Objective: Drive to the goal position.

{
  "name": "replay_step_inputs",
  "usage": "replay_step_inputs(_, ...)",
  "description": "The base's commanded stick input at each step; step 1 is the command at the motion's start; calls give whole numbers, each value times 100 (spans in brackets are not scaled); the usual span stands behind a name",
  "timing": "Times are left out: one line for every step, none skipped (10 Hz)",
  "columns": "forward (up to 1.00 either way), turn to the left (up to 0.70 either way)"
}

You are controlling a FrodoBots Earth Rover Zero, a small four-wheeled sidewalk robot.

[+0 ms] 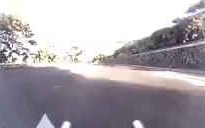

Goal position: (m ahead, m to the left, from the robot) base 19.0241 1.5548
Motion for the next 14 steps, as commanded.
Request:
replay_step_inputs(69,2)
replay_step_inputs(69,2)
replay_step_inputs(69,2)
replay_step_inputs(69,2)
replay_step_inputs(69,2)
replay_step_inputs(69,2)
replay_step_inputs(69,2)
replay_step_inputs(69,2)
replay_step_inputs(69,2)
replay_step_inputs(69,2)
replay_step_inputs(69,2)
replay_step_inputs(69,2)
replay_step_inputs(69,2)
replay_step_inputs(69,2)
